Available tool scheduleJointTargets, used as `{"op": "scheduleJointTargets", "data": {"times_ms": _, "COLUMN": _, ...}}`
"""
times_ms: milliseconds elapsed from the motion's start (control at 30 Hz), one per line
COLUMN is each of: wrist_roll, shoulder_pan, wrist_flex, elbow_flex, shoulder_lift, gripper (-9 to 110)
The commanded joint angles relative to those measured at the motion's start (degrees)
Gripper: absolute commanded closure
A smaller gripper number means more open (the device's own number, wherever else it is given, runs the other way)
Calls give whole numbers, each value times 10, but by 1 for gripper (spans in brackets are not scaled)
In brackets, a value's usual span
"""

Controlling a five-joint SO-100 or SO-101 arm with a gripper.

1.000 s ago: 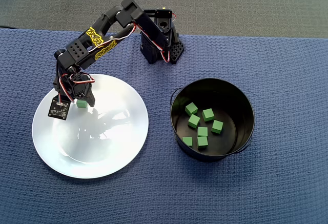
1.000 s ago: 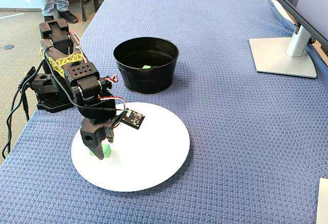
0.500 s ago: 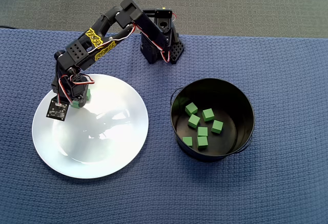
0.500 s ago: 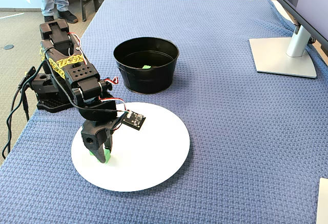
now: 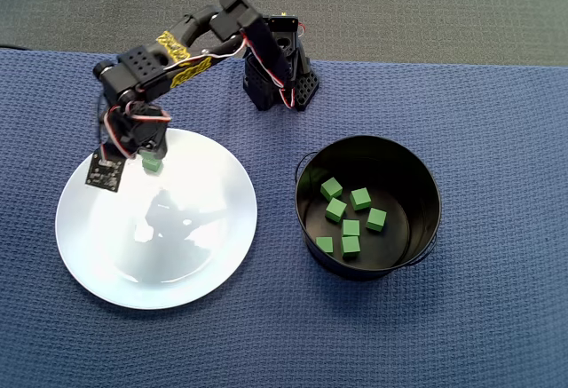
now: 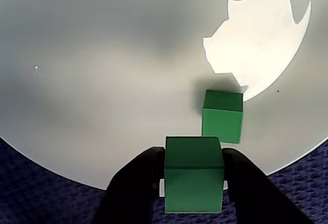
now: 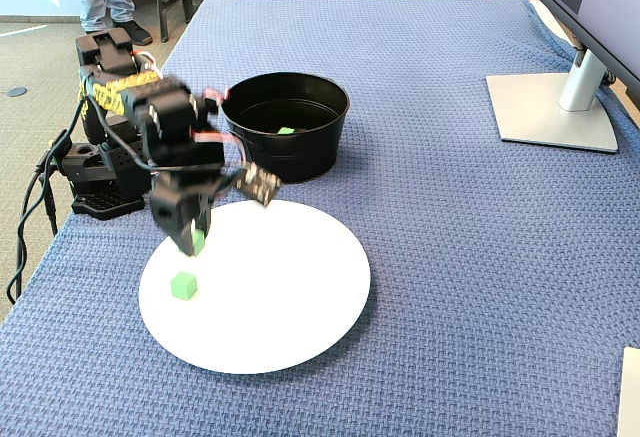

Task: Pick up the green cubes from the white plate and place them in the black recipient

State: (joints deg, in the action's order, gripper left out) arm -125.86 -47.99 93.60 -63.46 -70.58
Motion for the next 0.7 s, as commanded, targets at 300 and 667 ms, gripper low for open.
{"op": "scheduleJointTargets", "data": {"times_ms": 300, "wrist_roll": 173, "shoulder_pan": 220, "wrist_flex": -28, "elbow_flex": -129, "shoulder_lift": -192, "gripper": 102}}
{"op": "scheduleJointTargets", "data": {"times_ms": 667, "wrist_roll": 351, "shoulder_pan": 455, "wrist_flex": 14, "elbow_flex": -130, "shoulder_lift": -256, "gripper": 102}}
